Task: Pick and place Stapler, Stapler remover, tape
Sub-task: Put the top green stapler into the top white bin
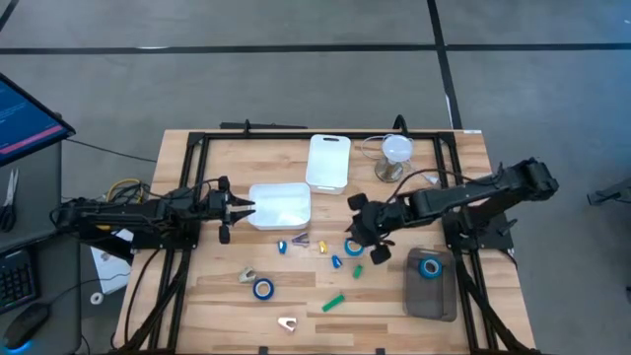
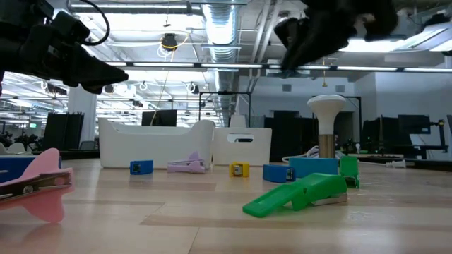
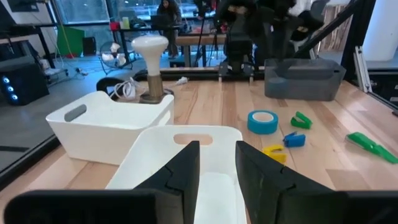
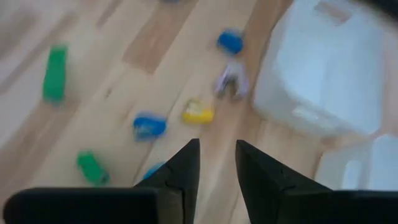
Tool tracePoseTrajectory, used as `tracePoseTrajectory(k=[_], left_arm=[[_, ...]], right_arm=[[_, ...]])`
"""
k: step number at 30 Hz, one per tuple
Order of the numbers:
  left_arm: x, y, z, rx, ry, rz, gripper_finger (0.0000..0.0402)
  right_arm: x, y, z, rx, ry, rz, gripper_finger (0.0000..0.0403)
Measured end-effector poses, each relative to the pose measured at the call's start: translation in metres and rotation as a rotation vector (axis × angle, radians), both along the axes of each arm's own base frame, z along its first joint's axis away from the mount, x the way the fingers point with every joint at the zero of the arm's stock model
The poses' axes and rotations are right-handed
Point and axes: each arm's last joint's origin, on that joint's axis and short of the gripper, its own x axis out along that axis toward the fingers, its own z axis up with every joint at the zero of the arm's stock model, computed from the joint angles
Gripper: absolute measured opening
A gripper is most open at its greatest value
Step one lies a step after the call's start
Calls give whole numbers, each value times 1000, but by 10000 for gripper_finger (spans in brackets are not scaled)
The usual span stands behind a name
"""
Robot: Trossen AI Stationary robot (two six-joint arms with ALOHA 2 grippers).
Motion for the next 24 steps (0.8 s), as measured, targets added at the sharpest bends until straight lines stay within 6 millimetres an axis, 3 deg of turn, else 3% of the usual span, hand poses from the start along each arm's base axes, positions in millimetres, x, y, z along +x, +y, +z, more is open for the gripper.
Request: tracePoseTrajectory(k=[9, 15, 24], left_arm=[[2, 0, -4, -10, 38, 1, 95], [3, 0, -6, -33, 56, 4, 95], [4, 0, -8, -34, 75, 4, 95]], right_arm=[[11, 18, -21, -103, 257, 58, 77], [12, 20, -35, -53, 335, -147, 77], [12, 20, -35, 91, 336, -375, 77]])
